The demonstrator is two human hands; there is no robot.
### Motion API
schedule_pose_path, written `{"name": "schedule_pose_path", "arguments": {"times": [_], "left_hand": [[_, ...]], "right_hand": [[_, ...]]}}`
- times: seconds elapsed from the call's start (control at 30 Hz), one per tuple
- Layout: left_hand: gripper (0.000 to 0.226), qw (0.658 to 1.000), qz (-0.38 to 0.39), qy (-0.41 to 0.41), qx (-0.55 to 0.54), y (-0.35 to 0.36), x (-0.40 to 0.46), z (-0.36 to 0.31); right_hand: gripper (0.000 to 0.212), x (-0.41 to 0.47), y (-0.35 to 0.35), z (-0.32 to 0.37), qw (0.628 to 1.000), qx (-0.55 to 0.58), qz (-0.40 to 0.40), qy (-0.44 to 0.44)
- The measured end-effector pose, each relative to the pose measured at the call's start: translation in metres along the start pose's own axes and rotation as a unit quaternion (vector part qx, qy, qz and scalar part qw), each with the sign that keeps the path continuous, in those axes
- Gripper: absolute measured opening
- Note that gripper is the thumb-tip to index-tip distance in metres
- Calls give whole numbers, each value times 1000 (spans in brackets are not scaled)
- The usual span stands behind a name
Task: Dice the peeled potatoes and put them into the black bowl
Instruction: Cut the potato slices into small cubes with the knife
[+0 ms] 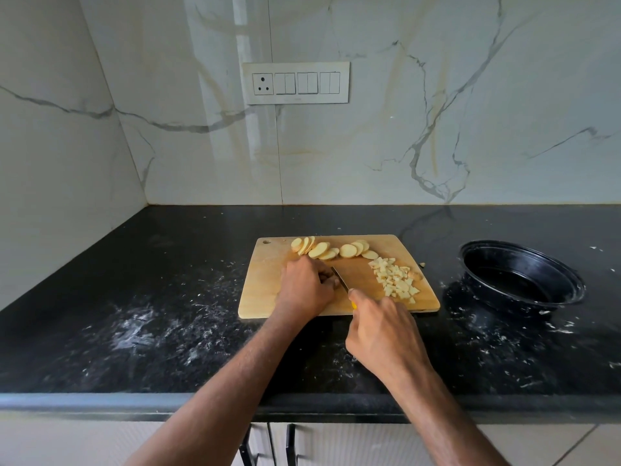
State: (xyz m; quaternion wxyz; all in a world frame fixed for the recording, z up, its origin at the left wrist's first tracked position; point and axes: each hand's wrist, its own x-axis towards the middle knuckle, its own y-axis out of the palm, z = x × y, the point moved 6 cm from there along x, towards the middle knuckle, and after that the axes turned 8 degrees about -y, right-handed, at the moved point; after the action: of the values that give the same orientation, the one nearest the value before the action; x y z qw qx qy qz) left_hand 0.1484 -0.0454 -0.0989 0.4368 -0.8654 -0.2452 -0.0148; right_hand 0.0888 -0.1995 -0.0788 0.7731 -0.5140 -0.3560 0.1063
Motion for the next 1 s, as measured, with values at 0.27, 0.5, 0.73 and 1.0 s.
{"name": "schedule_pose_path", "arguments": {"times": [0.27,0.5,0.73,1.0], "left_hand": [[34,999,-22,-4,31,-3,-5,-4],[31,999,-24,3,30,-1,0,-2],[15,999,-28,8,29,0,4,0],[18,999,-12,28,18,-6,1,-2]], "right_hand": [[31,-2,0,7,999,-34,23,-18],[36,-3,-4,-5,1000,2,-8,23],[41,-8,-6,-4,999,-24,-22,38],[34,-6,-8,-9,996,-26,-56,61]]}}
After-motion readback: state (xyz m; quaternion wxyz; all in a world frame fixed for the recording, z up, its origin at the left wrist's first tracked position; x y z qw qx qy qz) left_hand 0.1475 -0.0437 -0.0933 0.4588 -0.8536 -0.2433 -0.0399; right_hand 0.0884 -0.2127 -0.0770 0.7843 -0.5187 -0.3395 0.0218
